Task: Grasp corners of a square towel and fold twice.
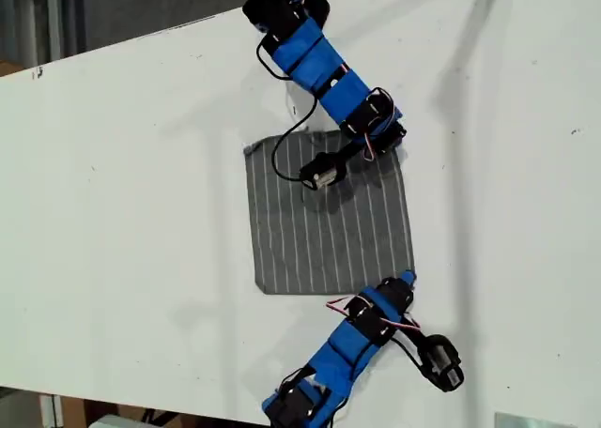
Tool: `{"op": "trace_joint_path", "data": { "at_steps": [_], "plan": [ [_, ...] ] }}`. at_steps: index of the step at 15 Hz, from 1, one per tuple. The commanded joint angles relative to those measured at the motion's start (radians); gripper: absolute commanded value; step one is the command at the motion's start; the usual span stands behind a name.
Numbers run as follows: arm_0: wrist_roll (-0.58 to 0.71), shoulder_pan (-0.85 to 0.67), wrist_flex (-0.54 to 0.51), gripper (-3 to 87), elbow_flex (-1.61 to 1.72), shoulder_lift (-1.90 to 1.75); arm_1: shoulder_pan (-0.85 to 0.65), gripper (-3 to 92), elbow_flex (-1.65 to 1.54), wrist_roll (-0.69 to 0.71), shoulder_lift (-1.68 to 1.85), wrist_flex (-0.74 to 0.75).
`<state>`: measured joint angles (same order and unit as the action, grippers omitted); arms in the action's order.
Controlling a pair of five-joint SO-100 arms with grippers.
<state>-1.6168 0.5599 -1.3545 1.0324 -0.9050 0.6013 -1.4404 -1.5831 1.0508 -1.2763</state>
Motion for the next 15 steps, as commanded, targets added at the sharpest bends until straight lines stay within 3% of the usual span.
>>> {"op": "trace_joint_path", "data": {
  "at_steps": [1,5,6,7,12,15],
  "plan": [
    [0.009,-0.017,-0.002,23.6,-0.048,0.0,-0.005,-0.1,-0.002,-0.008,-0.015,0.008],
    [0.008,-0.018,0.1,23.3,-0.051,0.11,0.005,-0.1,0.017,-0.008,-0.011,-0.008],
    [0.012,-0.015,0.133,19.0,-0.06,0.13,0.006,-0.1,0.018,-0.008,-0.009,-0.011],
    [0.003,-0.012,0.153,0.5,-0.063,0.141,0.006,-0.1,0.02,-0.008,-0.009,-0.012],
    [-0.025,0.003,0.137,-0.3,-0.101,0.146,0.009,-0.1,0.051,-0.008,-0.011,-0.032],
    [-0.008,0.009,0.086,-0.3,-0.144,0.077,0.026,-0.1,0.193,-0.015,0.006,-0.173]
  ]
}}
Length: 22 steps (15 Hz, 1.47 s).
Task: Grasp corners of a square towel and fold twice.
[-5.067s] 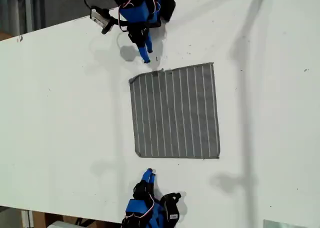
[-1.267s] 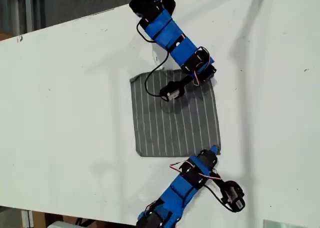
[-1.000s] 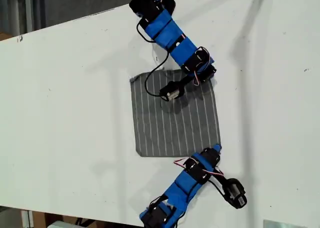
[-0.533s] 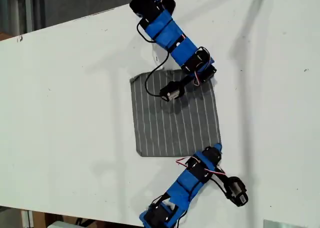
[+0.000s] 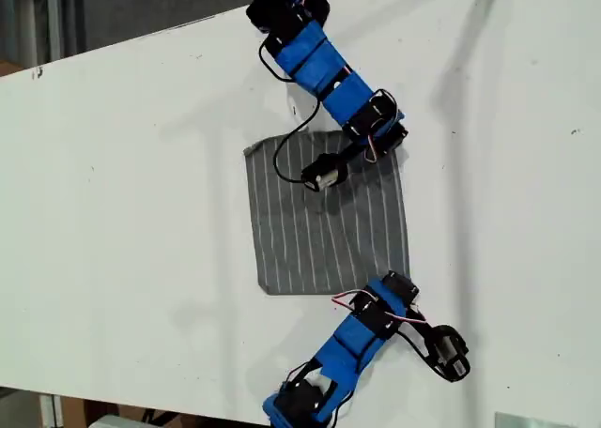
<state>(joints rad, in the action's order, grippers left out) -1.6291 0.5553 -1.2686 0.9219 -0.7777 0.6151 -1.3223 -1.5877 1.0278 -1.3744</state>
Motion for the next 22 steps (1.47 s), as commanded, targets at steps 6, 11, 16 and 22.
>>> {"op": "trace_joint_path", "data": {
  "at_steps": [6,11,16,22],
  "plan": [
    [0.29,0.017,0.028,-0.3,-0.084,-0.288,0.025,-0.1,0.348,0.011,0.124,-0.318],
    [0.342,-0.02,-0.035,-0.3,-0.038,-0.451,-0.023,-0.1,0.367,0.118,0.25,-0.333],
    [0.304,-0.167,-0.127,-0.3,0.149,-0.621,-0.258,-0.1,0.175,0.302,0.465,-0.313],
    [0.255,-0.425,0.058,-0.3,0.822,-1.088,-0.568,-0.1,-0.066,0.509,0.592,-0.183]
  ]
}}
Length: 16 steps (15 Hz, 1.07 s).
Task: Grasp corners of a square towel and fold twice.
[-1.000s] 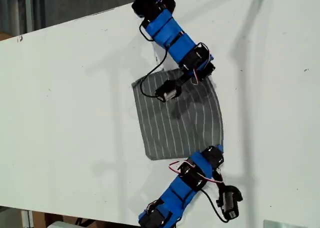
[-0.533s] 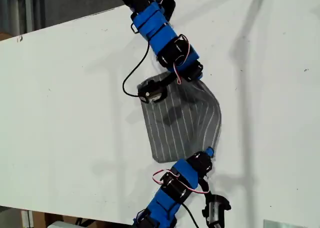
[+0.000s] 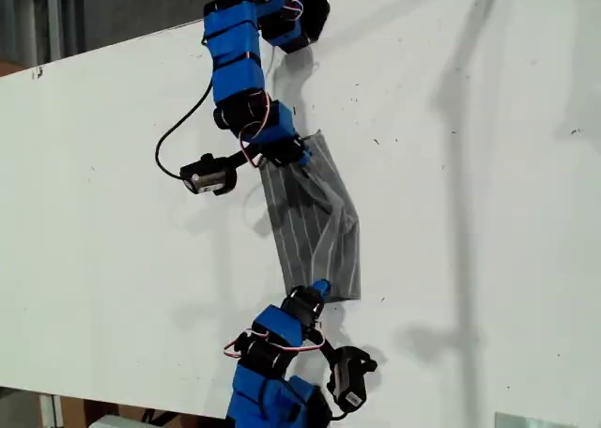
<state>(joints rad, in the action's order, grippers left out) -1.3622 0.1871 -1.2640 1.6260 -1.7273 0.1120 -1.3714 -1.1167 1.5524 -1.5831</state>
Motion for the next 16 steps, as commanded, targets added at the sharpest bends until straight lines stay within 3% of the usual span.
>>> {"op": "trace_joint_path", "data": {
  "at_steps": [1,4,9,13,16],
  "plan": [
    [-0.011,-0.1,0.08,-0.3,0.204,-0.198,-0.11,-0.1,-0.04,0.069,0.064,0.046],
    [0.029,-0.235,0.169,-0.3,0.403,-0.33,-0.23,-0.1,-0.052,0.153,0.072,0.06],
    [0.044,-0.397,0.212,-0.3,0.549,-0.376,-0.388,-0.1,-0.106,0.27,0.008,0.169],
    [0.072,-0.492,0.241,-0.3,0.623,-0.376,-0.451,-0.1,-0.098,0.293,-0.232,0.275],
    [0.052,-0.463,0.216,-0.3,0.611,-0.4,-0.413,-0.1,-0.092,0.275,-0.213,0.273]
  ]
}}
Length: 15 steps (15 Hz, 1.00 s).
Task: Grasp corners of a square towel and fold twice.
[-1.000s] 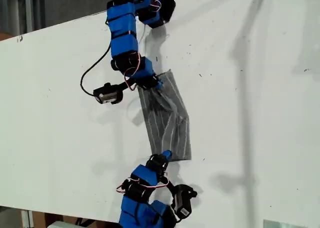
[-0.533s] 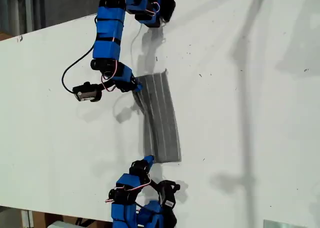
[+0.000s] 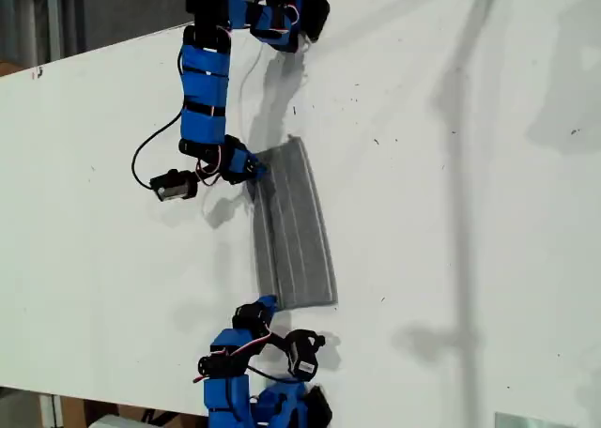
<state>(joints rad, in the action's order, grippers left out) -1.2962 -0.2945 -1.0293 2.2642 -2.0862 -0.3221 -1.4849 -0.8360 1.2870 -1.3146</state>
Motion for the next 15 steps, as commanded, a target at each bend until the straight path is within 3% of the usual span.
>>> {"op": "trace_joint_path", "data": {
  "at_steps": [1,5,11,15],
  "plan": [
    [-0.02,0.043,-0.041,-0.3,-0.057,-0.058,0.034,-0.1,0.021,-0.015,0.095,-0.014],
    [-0.04,0.198,-0.126,-0.3,-0.225,0.009,0.095,-0.1,0.017,-0.034,0.215,-0.106],
    [-0.166,0.368,0.078,-0.3,-0.183,0.187,0.242,-0.1,-0.144,-0.163,0.239,-0.084],
    [-0.173,0.383,0.097,-0.3,-0.173,0.212,0.337,-0.1,-0.184,-0.239,0.221,-0.061]
  ]
}}
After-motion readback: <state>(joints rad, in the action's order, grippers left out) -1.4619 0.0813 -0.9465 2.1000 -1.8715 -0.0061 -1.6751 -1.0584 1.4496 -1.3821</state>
